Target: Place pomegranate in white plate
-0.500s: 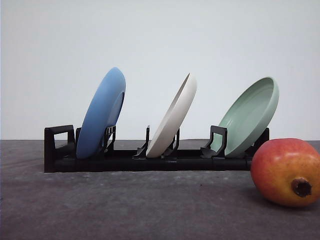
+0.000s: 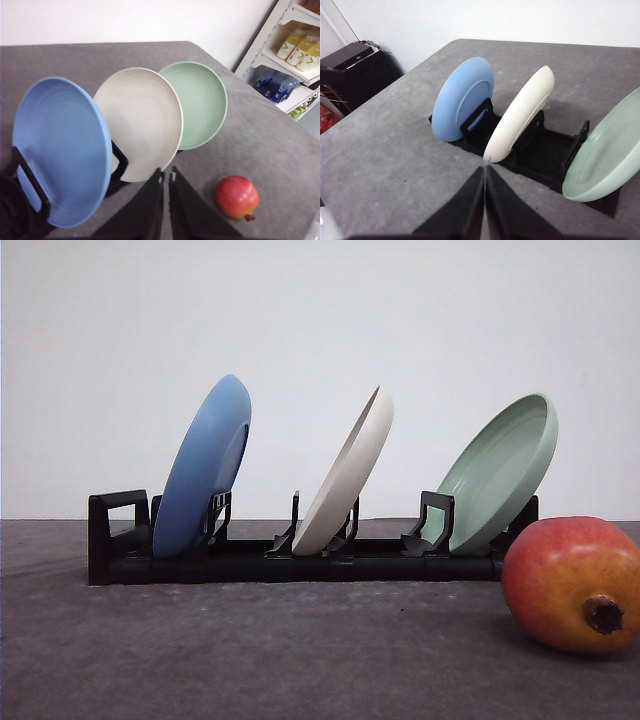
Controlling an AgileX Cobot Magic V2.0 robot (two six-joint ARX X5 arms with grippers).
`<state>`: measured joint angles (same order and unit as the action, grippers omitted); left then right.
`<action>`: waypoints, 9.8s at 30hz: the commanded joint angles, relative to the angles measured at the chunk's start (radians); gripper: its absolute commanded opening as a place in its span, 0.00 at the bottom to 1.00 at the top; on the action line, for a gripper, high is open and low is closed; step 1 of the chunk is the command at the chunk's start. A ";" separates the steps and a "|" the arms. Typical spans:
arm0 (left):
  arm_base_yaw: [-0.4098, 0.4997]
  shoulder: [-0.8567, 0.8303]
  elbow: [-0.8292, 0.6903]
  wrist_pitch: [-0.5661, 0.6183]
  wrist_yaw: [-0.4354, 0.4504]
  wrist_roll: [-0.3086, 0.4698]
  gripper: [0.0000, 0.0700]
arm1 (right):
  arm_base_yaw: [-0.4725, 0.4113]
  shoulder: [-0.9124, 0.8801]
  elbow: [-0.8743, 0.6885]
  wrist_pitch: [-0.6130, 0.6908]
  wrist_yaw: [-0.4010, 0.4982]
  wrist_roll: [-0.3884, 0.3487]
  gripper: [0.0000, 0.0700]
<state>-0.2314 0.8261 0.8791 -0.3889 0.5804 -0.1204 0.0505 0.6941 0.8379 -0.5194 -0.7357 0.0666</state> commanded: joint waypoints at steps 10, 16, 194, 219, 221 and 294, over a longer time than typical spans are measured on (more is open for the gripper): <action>-0.007 0.030 0.014 0.019 -0.012 0.030 0.94 | 0.001 0.011 0.016 0.009 0.003 -0.015 0.41; -0.072 0.098 0.014 0.048 -0.012 0.031 0.93 | 0.001 0.011 0.016 0.008 0.003 -0.015 0.83; -1.067 -0.554 -0.045 -0.621 -1.056 -0.442 0.83 | 0.848 1.145 0.448 -0.042 0.452 0.191 0.71; -1.067 -0.554 -0.047 -0.682 -1.056 -0.472 0.83 | 0.734 0.802 0.454 -0.227 0.476 0.126 1.00; -1.067 -0.554 -0.047 -0.685 -1.056 -0.472 0.83 | 0.706 0.709 0.452 -0.303 0.527 0.106 1.00; 0.160 -0.755 -0.712 0.190 -0.518 0.277 0.00 | 0.667 -0.304 -0.118 -0.161 0.763 0.161 0.08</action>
<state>-0.0702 0.0771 0.1804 -0.2358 0.0693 0.1268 0.7113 0.3866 0.7147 -0.6918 0.0261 0.2222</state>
